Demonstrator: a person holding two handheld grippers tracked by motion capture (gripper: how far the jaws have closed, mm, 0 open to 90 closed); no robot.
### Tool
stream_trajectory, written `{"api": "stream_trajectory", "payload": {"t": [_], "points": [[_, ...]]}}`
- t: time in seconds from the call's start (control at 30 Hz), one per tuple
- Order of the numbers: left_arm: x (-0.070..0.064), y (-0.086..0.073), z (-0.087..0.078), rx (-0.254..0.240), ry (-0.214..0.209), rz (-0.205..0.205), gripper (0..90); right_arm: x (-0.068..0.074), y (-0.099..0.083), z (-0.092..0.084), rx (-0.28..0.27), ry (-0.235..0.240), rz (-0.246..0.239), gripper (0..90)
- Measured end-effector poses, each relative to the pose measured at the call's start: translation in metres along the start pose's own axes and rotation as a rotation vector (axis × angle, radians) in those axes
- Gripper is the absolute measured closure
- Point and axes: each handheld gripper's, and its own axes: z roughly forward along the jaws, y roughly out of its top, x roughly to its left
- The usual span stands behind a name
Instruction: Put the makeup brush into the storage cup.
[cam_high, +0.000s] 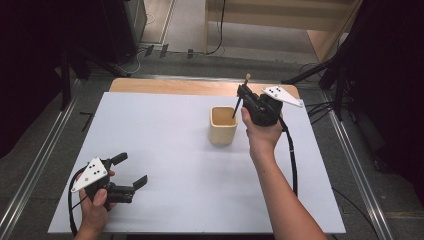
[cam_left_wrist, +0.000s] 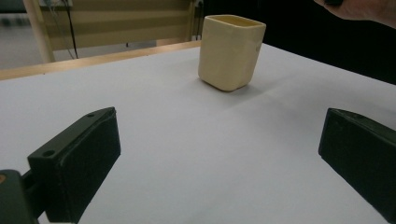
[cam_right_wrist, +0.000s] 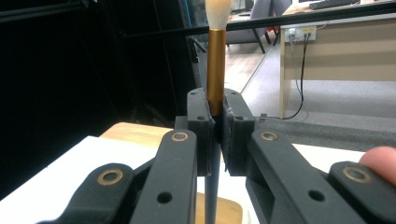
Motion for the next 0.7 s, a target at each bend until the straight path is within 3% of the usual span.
{"api": "stream_trajectory", "payload": {"t": [0.23, 0.7], "points": [[0.0, 0.0, 0.001, 0.0, 0.001, 0.002, 0.0, 0.002, -0.006, 0.007, 0.021, 0.001, -0.038, 84.8], [-0.001, 0.0, 0.002, 0.003, -0.002, 0.003, 0.0, 0.001, -0.026, 0.016, 0.058, 0.0, -0.04, 84.7]]}}
